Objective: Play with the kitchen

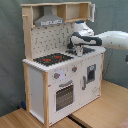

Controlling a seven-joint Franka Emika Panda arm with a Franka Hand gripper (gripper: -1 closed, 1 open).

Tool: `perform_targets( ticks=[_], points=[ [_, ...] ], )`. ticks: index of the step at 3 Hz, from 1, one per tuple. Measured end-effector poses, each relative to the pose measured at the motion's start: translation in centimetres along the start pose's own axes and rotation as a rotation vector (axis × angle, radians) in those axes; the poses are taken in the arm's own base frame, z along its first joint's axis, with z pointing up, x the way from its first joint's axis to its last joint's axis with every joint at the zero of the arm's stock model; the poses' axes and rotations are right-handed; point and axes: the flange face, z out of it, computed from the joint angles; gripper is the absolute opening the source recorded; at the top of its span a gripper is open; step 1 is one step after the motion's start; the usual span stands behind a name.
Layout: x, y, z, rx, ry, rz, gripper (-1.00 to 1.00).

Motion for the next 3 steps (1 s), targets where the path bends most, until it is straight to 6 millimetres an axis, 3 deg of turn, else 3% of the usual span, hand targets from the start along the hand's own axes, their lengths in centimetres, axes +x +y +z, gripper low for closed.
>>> perform_targets(
  ticks=[1,2,3],
  points=[
    [0.23,-0.19,0.24,0.028,-0.017,-0.021,1.0],
    [0.24,-0.33,0.24,0.031,-0.018,-0.024,-1.0],
    [0.25,-0.81,-0.65,0.065,-0.047,-0.041,-1.0]
  ],
)
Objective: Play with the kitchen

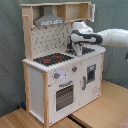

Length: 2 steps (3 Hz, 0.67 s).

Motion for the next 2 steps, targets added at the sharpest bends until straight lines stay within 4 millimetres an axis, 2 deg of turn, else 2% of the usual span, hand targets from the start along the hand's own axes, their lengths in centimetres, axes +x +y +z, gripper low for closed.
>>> perform_targets(
  ticks=[1,2],
  points=[
    [-0.3,1.3,-3.4,0.0,0.011,0.026,-1.0],
    [-2.3,2.2,-4.0,0.002,-0.029,0.065,-1.0]
  ],
)
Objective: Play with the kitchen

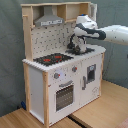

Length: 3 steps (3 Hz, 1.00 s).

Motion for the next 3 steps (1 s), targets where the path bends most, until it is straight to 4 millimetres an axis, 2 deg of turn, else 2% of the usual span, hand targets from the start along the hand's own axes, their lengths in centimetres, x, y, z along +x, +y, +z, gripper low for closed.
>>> perform_targets(
  ticks=[1,2,3],
  points=[
    [-1.6,-1.7,-1.6,0.001,0.004,0.017,-1.0],
    [-0.9,-5.2,-5.3,-0.015,0.083,-0.028,-1.0],
    [-0.2,-9.4,-6.9,-0.014,0.152,-0.065,-1.0]
  ],
)
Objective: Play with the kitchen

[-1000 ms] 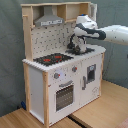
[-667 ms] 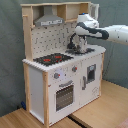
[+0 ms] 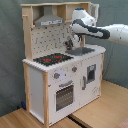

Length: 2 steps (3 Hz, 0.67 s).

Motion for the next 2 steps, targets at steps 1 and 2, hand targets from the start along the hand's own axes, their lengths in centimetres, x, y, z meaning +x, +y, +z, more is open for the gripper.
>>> perform_targets(
  ticks=[1,2],
  points=[
    [1.0,-3.7,-0.4,0.004,0.057,-0.025,-1.0],
    [2.0,-6.6,-0.9,0.012,0.101,-0.037,-1.0]
  ],
)
